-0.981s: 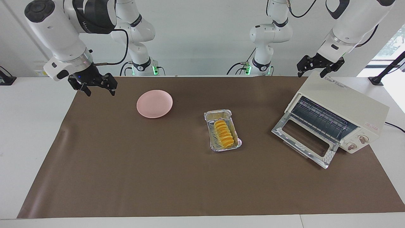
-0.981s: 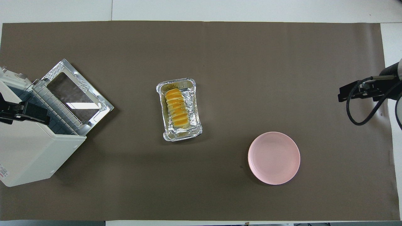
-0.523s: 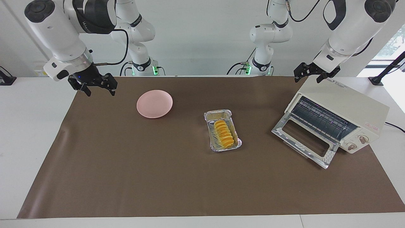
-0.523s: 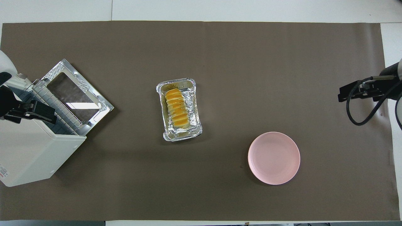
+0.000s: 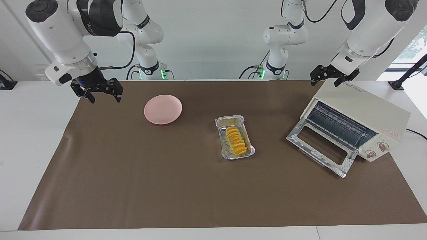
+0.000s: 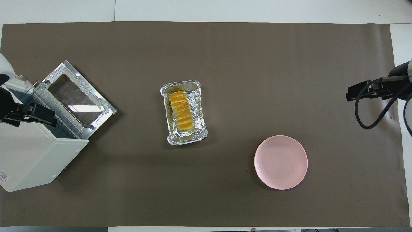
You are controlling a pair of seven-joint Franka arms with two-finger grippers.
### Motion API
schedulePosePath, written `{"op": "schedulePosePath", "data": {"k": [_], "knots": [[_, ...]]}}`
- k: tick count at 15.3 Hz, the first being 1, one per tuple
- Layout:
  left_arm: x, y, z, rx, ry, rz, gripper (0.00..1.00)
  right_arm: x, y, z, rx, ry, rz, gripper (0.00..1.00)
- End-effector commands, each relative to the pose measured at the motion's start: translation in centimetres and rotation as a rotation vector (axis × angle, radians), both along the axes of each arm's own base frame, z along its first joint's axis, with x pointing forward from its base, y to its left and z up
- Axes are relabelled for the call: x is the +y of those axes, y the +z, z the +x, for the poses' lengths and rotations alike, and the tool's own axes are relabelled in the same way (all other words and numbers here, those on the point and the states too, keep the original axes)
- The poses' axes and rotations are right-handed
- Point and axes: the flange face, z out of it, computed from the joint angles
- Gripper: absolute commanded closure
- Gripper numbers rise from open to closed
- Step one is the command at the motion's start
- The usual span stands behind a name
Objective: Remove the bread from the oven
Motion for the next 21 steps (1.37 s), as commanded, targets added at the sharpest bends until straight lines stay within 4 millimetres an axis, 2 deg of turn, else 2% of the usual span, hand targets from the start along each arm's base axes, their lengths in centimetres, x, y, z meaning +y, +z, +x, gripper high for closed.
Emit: {"op": "schedulePosePath", "data": {"k": [1,2,6,9,11,12,17,19,21], "knots": [[0.3,0.9,-0.7,-0.023,0.001,-0.016,0.00,0.5,-1.4,-1.2,-0.013,0.068,0.010,0.00],[0.3,1.0,-0.7,-0.025,0.001,-0.016,0.00,0.9,-1.6,-1.0,-0.016,0.068,0.009,0.00],[0.3,0.9,-0.7,-0.023,0.001,-0.016,0.00,8.5,-4.5,0.8,-0.022,0.043,0.003,0.00],[0.3,0.9,-0.7,-0.023,0.001,-0.016,0.00,16.3,-7.2,2.2,-0.050,0.005,0.008,0.00],[0.3,1.0,-0.7,-0.025,0.001,-0.016,0.00,22.1,-8.8,2.6,-0.047,-0.036,0.038,0.00],[0.3,0.9,-0.7,-0.023,0.001,-0.016,0.00,24.4,-9.7,2.6,-0.043,-0.048,0.048,0.00],[0.3,0.9,-0.7,-0.023,0.001,-0.016,0.00,33.0,-12.4,4.2,-0.039,-0.066,0.069,0.00],[0.3,0.9,-0.7,-0.023,0.001,-0.016,0.00,34.6,-14.6,4.6,-0.026,-0.069,0.058,0.00],[0.3,1.0,-0.7,-0.025,0.001,-0.016,0.00,36.6,-16.4,4.1,-0.024,-0.098,0.055,0.00]]}}
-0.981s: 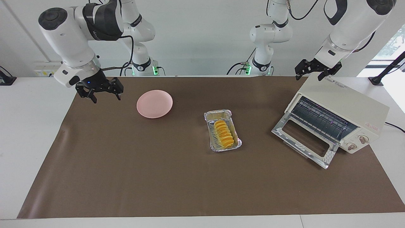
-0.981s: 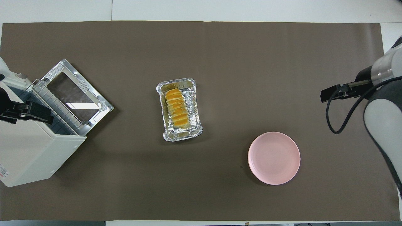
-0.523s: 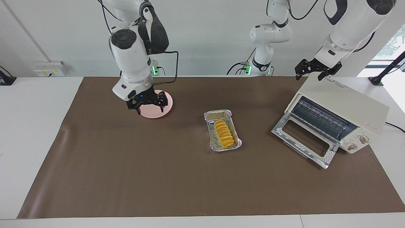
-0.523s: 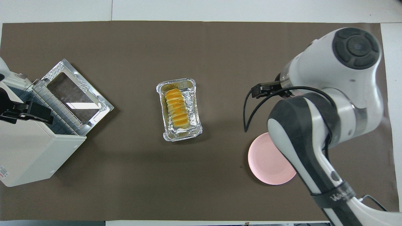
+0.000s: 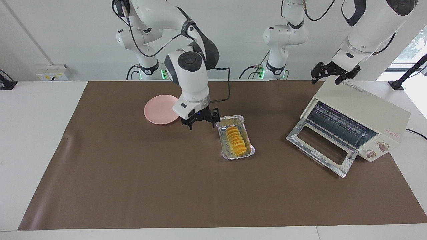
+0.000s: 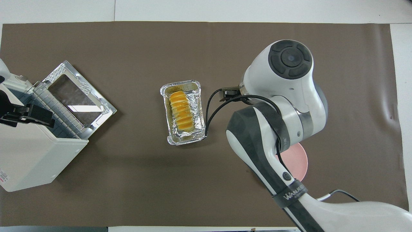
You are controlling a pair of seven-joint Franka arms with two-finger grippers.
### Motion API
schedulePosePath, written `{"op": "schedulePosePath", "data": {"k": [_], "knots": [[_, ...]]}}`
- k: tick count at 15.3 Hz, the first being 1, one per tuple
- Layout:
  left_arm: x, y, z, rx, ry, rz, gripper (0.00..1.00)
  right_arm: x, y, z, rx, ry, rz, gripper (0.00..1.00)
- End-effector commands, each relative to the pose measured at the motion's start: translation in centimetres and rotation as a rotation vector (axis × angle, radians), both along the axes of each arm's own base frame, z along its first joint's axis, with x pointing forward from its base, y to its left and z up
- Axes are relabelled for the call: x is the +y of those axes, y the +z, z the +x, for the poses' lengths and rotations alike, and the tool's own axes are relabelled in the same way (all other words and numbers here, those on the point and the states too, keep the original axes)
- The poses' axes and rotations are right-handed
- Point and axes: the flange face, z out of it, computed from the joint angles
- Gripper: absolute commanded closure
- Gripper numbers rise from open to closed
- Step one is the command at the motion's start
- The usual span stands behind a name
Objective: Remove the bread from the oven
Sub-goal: 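Move the right gripper over the foil tray of bread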
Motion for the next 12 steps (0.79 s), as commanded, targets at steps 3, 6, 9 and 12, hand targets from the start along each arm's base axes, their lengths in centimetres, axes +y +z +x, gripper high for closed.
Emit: {"op": "schedulePosePath", "data": {"k": [3,6,9,12], "knots": [[0.3,0.3,-0.3,-0.011,0.001,-0.016,0.00,3.1,-4.0,0.7,0.014,-0.056,0.006,0.00],[0.3,0.3,-0.3,-0.011,0.001,-0.016,0.00,6.1,-4.9,-0.3,-0.015,-0.069,0.034,0.00],[0.3,0.3,-0.4,-0.013,0.001,-0.016,0.00,6.3,-5.4,-0.5,-0.018,-0.071,0.037,0.00],[0.3,0.3,-0.3,-0.011,0.001,-0.016,0.00,6.8,-6.6,-1.1,-0.016,-0.060,0.032,0.00]]}}
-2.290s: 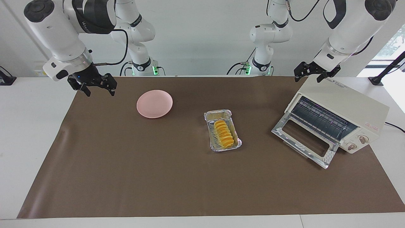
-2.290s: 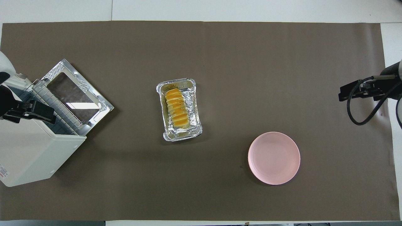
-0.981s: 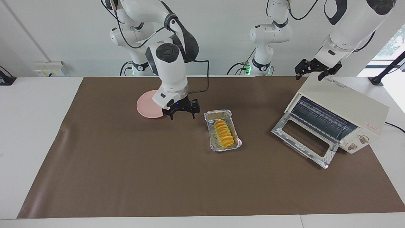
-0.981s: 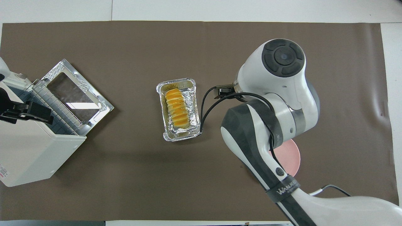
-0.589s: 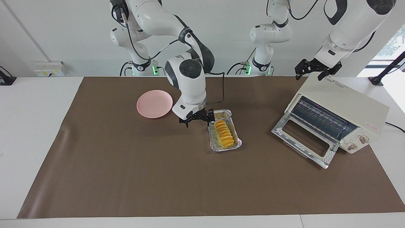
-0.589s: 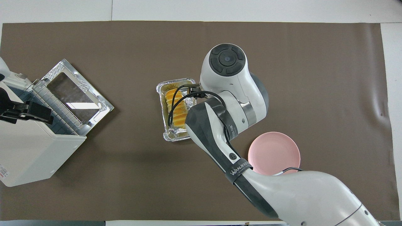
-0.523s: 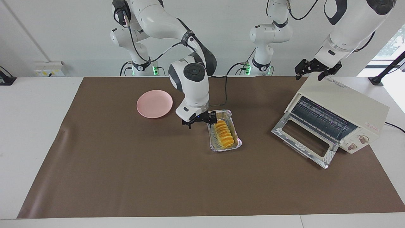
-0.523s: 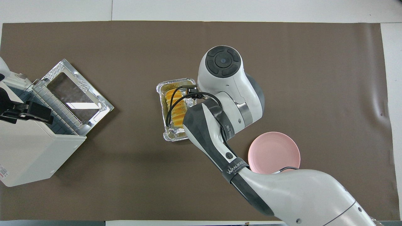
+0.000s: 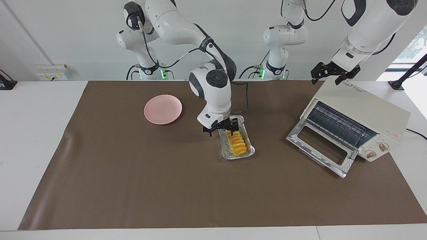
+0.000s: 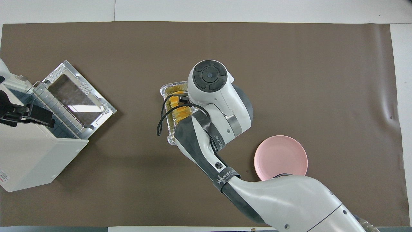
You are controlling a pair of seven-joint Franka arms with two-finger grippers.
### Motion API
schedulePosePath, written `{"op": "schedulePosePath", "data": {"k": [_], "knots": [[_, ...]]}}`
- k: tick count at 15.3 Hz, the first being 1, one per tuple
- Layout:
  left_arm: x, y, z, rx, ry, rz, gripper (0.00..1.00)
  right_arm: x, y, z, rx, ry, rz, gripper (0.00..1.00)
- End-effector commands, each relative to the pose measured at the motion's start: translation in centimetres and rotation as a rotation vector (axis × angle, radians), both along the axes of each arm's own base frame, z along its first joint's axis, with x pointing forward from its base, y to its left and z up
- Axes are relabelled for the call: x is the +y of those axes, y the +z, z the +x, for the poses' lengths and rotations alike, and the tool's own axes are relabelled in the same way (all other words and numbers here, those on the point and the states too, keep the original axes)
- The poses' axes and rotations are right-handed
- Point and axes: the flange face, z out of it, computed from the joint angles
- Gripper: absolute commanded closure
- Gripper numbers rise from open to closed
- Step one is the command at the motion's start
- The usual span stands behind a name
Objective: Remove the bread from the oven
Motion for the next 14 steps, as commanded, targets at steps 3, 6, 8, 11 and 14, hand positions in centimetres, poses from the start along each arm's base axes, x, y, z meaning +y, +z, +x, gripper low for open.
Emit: {"op": "schedulePosePath", "data": {"k": [3,6,8,11,14], "knots": [[0.3,0.3,-0.3,-0.011,0.001,-0.016,0.00,0.2,-2.4,-0.3,-0.007,-0.013,0.011,0.00],[0.4,0.3,-0.4,-0.013,0.002,-0.016,0.00,0.0,-3.1,-0.5,0.000,-0.012,0.005,0.00],[0.3,0.3,-0.4,-0.013,0.001,-0.016,0.00,-0.4,-4.6,-1.0,0.005,-0.015,-0.001,0.00],[0.3,0.3,-0.4,-0.013,0.001,-0.016,0.00,-0.6,-5.0,-1.3,0.002,-0.008,0.001,0.03],[0.3,0.3,-0.4,-0.013,0.001,-0.016,0.00,-1.2,-6.3,-1.7,-0.021,-0.006,0.013,0.07]]}}
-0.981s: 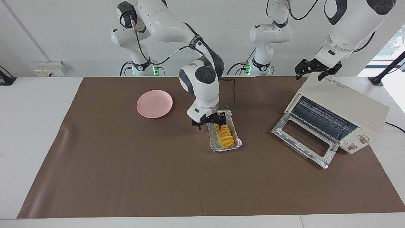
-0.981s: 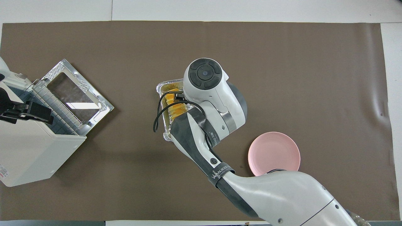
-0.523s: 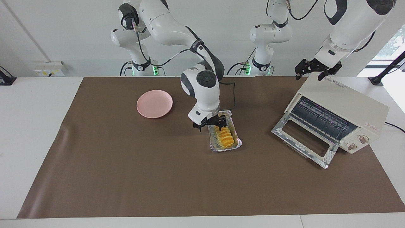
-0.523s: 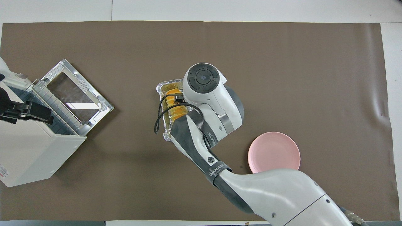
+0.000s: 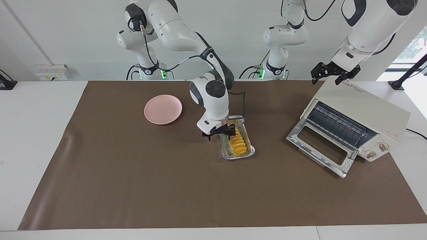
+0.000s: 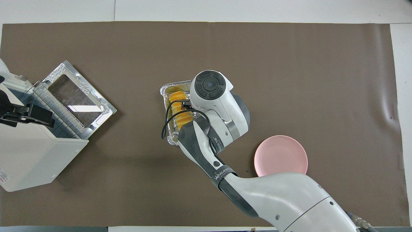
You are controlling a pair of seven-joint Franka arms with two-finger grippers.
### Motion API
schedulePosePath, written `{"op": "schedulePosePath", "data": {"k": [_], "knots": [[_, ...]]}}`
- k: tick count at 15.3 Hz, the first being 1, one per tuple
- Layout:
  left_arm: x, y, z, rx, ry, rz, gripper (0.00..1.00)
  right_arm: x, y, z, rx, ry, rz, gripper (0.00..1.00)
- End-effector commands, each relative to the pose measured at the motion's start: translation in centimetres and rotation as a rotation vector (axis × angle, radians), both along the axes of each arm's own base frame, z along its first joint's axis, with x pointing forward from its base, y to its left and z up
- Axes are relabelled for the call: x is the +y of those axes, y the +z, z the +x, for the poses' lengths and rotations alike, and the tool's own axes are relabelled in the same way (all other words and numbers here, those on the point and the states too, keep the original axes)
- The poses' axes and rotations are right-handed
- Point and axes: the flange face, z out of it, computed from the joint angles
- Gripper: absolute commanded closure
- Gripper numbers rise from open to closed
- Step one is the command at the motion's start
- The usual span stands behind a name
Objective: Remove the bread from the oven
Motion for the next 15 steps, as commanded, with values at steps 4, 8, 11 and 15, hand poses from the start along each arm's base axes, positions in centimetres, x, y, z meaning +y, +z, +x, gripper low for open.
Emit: {"op": "schedulePosePath", "data": {"k": [4,8,11,15], "knots": [[0.3,0.3,-0.4,-0.013,0.000,-0.016,0.00,-0.4,-0.7,-1.3,-0.012,0.000,0.014,0.56],[0.3,0.3,-0.4,-0.013,0.000,-0.016,0.00,0.4,-0.5,-1.8,-0.019,0.034,0.001,1.00],[0.3,0.3,-0.4,-0.013,0.000,-0.016,0.00,-0.4,0.1,-0.9,-0.020,0.040,-0.001,1.00],[0.3,0.3,-0.4,-0.013,0.000,-0.016,0.00,-5.0,1.9,2.5,-0.044,0.016,0.021,1.00]]}}
